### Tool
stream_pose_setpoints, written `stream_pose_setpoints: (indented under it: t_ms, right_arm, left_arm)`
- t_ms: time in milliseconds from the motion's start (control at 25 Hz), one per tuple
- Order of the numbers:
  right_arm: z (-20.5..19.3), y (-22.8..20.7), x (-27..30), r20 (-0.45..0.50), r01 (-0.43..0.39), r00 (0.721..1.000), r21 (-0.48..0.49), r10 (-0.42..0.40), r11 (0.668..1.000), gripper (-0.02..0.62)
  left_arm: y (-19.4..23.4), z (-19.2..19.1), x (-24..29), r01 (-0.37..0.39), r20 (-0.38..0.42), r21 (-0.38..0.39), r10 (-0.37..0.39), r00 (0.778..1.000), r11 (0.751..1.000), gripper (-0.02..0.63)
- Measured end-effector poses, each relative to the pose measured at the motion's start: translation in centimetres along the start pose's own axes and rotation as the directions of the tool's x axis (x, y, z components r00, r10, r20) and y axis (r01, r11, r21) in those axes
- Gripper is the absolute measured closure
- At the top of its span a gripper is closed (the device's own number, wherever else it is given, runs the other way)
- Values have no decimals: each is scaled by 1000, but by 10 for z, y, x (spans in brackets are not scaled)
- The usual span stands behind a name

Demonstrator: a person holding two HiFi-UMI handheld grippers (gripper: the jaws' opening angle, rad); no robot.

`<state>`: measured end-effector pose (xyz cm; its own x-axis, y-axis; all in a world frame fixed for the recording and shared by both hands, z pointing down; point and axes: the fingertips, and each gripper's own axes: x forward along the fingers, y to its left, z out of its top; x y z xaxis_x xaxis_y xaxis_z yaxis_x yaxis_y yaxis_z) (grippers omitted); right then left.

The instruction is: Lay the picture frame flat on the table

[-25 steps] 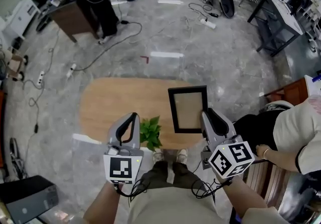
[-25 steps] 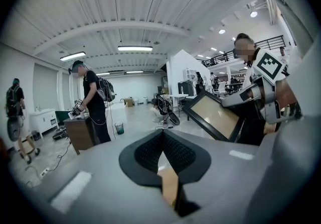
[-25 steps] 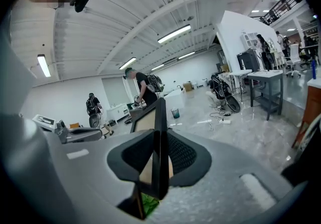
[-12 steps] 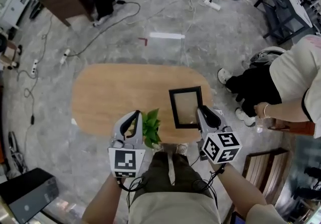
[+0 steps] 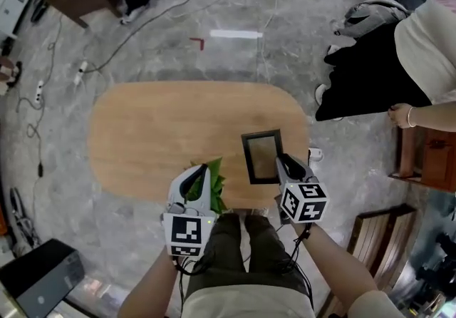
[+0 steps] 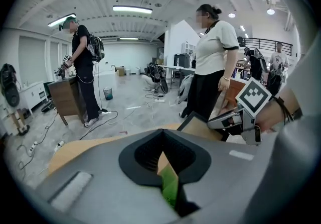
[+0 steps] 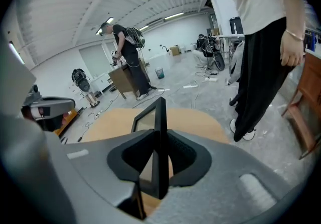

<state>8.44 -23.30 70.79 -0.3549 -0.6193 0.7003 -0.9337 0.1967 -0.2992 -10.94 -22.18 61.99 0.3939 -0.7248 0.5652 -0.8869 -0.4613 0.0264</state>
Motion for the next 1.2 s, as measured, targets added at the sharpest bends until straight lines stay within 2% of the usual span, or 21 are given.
stream_pose_setpoints:
  t_ms: [240,480,800,1000,1200]
  right_arm:
    - [-62,-31,51,-97,27,995,15,-25,1000,512]
    - [-113,-61,94,-194,56,980,26,-50,998,512]
    - [-136,-72,117,-206,43,978,120,-18,992,505]
    - [-153,-79,123,-261,68,964,70,-48,995,515]
    - [-157,-76,121,-258,67,965,67,-47,995,514]
  left_arm:
    - [-7,-41,30,14,-53,-31,-16,998,999,586]
    - [-13,-56,46,31,-66,-32,-34,997,999,586]
    - [-16,-63,58,43,-73,-31,-45,996,999,586]
    - [-21,-66,61,50,-78,-30,-52,996,998,586]
    - [-23,-69,59,54,-77,-25,-56,995,998,586]
